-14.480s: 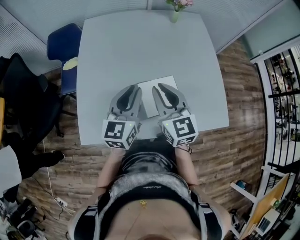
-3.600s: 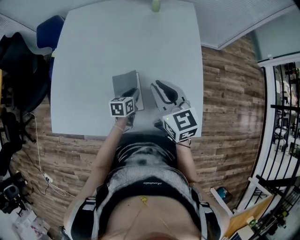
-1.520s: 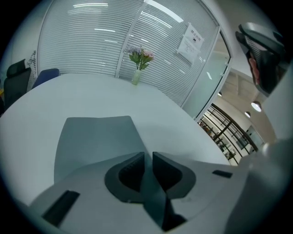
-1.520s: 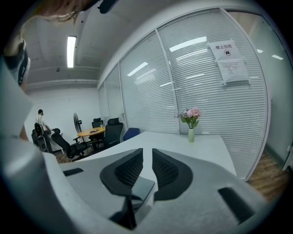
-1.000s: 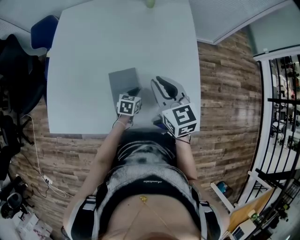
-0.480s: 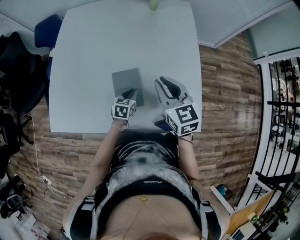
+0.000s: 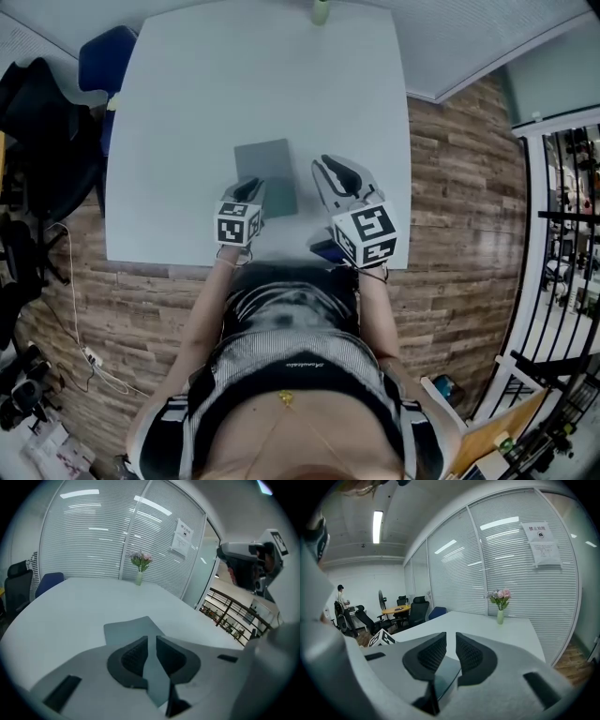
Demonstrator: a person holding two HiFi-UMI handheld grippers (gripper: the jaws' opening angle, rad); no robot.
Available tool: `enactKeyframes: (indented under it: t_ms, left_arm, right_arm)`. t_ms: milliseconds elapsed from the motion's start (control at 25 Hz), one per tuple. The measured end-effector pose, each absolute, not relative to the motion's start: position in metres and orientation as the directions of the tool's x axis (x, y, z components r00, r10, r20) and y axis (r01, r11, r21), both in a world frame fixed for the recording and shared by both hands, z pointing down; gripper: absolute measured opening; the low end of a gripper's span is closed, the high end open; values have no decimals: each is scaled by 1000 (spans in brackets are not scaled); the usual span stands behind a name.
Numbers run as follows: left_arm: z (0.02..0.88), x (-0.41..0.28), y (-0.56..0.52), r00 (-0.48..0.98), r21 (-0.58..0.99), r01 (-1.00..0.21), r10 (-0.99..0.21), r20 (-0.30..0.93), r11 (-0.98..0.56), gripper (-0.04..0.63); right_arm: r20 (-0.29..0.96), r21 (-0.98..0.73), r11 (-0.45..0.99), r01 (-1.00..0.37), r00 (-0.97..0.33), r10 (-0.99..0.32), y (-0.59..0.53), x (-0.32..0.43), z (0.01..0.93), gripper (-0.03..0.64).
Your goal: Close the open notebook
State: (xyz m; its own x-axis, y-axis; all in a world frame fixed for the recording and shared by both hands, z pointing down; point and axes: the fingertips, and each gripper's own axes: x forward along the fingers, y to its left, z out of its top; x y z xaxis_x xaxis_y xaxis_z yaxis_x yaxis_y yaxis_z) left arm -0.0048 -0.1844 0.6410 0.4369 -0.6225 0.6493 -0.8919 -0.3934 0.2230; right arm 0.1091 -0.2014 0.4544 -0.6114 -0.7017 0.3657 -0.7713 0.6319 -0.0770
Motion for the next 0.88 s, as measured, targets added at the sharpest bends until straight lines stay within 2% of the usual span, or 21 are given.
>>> enactKeyframes:
  t_ms: [520, 880]
  left_arm:
    - [592, -8, -176, 499, 240, -860, -644, 580, -450, 26]
    - [545, 5, -174, 544, 180, -824, -663, 514, -537, 23]
  right_arm:
    - [439, -73, 669, -740, -626, -645, -193, 84, 486, 64]
    - [450, -121, 692, -712, -660, -601, -181, 71, 500, 59]
